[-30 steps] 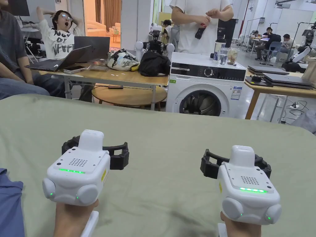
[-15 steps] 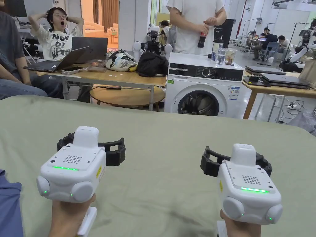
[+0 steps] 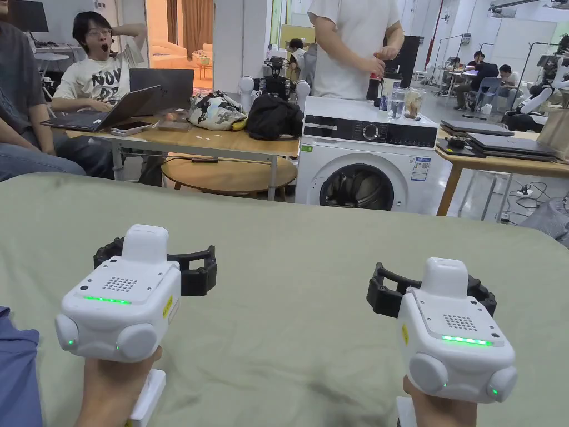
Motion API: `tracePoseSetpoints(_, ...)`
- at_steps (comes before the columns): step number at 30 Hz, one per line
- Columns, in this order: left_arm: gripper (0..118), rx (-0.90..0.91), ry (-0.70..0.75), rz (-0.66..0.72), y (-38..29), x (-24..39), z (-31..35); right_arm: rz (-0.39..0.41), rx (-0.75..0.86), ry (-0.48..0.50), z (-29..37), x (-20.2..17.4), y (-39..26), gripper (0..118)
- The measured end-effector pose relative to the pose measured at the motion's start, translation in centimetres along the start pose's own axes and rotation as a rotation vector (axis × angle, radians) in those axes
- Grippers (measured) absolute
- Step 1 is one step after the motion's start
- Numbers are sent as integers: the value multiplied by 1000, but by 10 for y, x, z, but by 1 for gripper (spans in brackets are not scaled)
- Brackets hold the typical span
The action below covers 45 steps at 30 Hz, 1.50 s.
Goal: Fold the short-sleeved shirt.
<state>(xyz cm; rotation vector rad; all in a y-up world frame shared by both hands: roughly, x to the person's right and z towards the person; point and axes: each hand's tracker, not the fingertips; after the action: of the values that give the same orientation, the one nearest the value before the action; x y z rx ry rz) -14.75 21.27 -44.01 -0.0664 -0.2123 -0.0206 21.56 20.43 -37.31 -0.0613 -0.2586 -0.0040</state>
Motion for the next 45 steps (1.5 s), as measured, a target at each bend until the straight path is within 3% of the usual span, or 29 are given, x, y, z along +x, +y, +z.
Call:
tracePoseSetpoints(2, 117, 5, -8, 11, 1, -1, 0, 3, 4, 1, 1, -1, 0, 118)
tracePoseSetpoints(4, 107, 8, -4, 6, 3, 0, 1, 13, 22, 6, 4, -3, 0, 95)
tracePoseSetpoints(5, 97, 10, 0, 2, 3, 0, 2, 19, 35, 4, 6, -4, 0, 78)
tracePoseSetpoints(6, 79, 12, -5, 2, 4, 0, 2, 23, 40, -1, 6, -4, 0, 52)
tracePoseSetpoints(11, 14, 14, -4, -6, 4, 1, 5, 0, 48, -14, 6, -2, 3, 0)
tracePoseSetpoints(12, 0, 23, -4, -8, 3, 0, 6, 4, 54, -20, 6, -2, 4, 0)
tracePoseSetpoints(16, 0, 38, 15, -28, 4, 1, 9, 9, 71, 14, 9, 2, 6, 0)
tracePoseSetpoints(31, 0, -35, -8, -35, 11, -7, 10, 22, 28, -30, 9, -14, 13, 0)
tracePoseSetpoints(38, 0, -96, 144, 9, 14, -66, 33, 5, 6, 33, 2, -67, 22, 0)
tracePoseSetpoints(45, 0, -179, 283, 30, 20, -142, 76, 45, -26, 225, 4, -166, 18, 0)
